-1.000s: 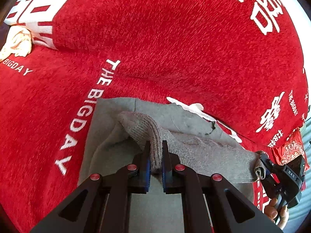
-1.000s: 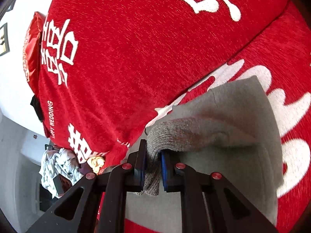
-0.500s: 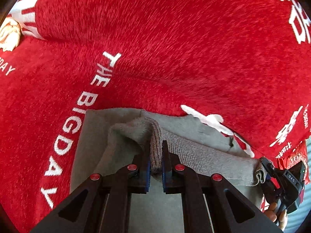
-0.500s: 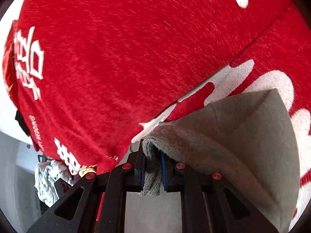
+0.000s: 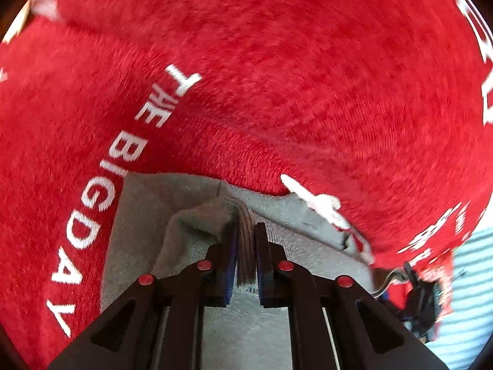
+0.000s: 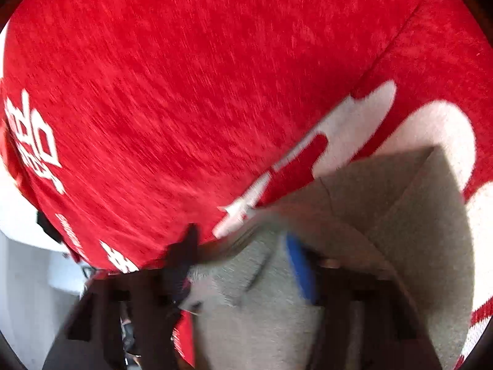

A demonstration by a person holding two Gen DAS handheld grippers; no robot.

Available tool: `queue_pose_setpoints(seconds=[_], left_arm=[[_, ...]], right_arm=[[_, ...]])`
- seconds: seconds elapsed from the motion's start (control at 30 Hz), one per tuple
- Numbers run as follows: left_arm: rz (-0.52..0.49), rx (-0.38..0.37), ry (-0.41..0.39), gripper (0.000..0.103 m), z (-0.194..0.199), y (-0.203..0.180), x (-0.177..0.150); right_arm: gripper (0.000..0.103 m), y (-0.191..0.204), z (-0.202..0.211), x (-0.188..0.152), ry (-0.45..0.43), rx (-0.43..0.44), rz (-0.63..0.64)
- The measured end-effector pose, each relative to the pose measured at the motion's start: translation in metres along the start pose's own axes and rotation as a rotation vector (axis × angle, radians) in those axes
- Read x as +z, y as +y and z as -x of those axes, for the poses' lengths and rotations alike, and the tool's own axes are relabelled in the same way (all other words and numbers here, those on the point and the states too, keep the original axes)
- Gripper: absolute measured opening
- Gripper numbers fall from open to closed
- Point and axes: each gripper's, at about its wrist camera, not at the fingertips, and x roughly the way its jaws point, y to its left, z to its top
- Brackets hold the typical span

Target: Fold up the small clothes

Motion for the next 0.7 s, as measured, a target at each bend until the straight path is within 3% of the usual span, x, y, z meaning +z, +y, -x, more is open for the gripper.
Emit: queue_pose_setpoints(seconds=[0.13,0.23,0.3,0.37,0.47,0.7], left_arm=[[0.019,0.004,-0.045,0.011,0.022,0.005,0.007],[0.081,-0.055,-0.078,0.011,0.039,0.014,0.015],[0.082,-0.035,-0.099,0.011,0.047,0.016,0.017],[-0.010,0.059,-0.098,0.011,0.049,0.006,0.011],[-0.186,0.140,-0.059,0.011,0.041,-0.013,-0.010],[-0.615,0.279,0.092,0.011,0.001,-0.054,-0.074]], right_arm=[[0.071,0.010,0.016,0.004,-0.039,-0.031,0.056],[0.071,0.014,0.024,0.002,-0.049,-0.068,0.118],[0.071,0.012,0.028,0.002,-0.054,-0.079,0.132],[0.071,0.009,0.032,0.000,-0.053,-0.078,0.138],[0.071,0.012,0.029,-0.003,-0.024,-0.086,0.184],[0.071,0.023,0.006,-0.013,0.020,-0.228,0.338]])
